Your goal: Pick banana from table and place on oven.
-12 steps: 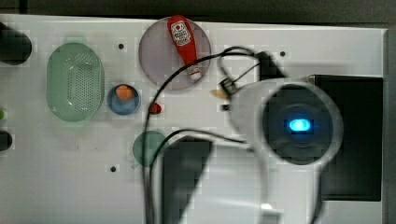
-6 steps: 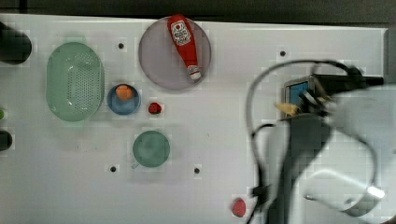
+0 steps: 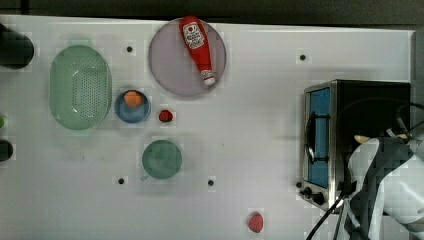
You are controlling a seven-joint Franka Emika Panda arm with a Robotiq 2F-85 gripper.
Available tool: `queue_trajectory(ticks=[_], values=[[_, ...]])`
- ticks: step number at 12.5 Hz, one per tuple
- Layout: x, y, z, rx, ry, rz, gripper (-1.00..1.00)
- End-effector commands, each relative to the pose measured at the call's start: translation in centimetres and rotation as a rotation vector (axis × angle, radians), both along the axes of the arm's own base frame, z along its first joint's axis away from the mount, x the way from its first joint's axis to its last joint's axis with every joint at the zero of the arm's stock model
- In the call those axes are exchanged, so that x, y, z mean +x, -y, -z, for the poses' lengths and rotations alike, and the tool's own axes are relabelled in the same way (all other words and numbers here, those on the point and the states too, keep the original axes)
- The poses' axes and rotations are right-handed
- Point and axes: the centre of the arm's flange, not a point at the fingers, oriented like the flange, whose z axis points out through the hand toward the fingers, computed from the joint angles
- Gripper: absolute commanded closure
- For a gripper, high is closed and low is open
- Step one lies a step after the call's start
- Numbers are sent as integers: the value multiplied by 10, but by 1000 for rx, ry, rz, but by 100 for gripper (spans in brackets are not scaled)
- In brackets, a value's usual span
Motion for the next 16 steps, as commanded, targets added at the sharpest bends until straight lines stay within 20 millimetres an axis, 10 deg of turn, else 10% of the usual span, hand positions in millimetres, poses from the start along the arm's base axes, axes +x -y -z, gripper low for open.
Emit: queue_trajectory(ticks=[1, 8, 10, 13, 16], values=[[35, -42, 2, 19, -3, -174, 50], [36, -37, -4, -5, 3, -179, -93], [46, -45, -22, -26, 6, -222, -100], [67, -101, -66, 59, -92, -419, -100], [88, -209, -126, 157, -102, -488, -100]])
